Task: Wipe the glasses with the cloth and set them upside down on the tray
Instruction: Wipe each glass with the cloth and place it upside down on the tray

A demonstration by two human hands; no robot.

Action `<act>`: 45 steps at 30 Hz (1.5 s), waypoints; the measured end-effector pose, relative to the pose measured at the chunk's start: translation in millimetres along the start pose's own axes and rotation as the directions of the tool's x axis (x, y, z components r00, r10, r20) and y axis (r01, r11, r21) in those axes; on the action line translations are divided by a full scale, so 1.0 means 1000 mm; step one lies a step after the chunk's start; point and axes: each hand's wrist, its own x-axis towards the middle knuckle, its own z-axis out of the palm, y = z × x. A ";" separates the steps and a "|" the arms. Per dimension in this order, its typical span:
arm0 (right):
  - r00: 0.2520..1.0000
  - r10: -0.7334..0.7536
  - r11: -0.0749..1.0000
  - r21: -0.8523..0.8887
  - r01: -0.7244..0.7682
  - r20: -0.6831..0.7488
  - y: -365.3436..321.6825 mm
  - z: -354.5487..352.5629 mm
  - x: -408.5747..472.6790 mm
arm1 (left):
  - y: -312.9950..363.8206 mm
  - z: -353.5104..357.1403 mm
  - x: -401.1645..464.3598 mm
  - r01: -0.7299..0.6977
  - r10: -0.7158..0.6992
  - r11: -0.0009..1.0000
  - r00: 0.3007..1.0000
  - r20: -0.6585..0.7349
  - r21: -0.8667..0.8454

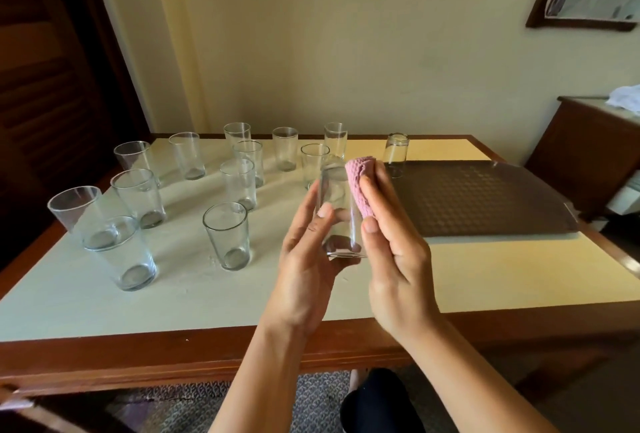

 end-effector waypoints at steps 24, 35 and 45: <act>0.999 -0.023 1.000 -0.019 0.024 0.040 -0.002 -0.001 0.009 | 0.004 0.009 0.014 -0.028 0.027 0.999 0.998 -0.051 -0.015; 0.991 -0.120 0.982 -0.142 0.128 0.066 0.003 -0.009 0.011 | 0.006 0.010 0.017 -0.051 0.050 0.998 0.998 -0.031 -0.044; 0.987 -0.145 0.970 -0.189 0.155 0.069 0.005 -0.012 0.022 | 0.006 0.008 0.012 0.046 -0.043 0.998 0.998 0.047 -0.047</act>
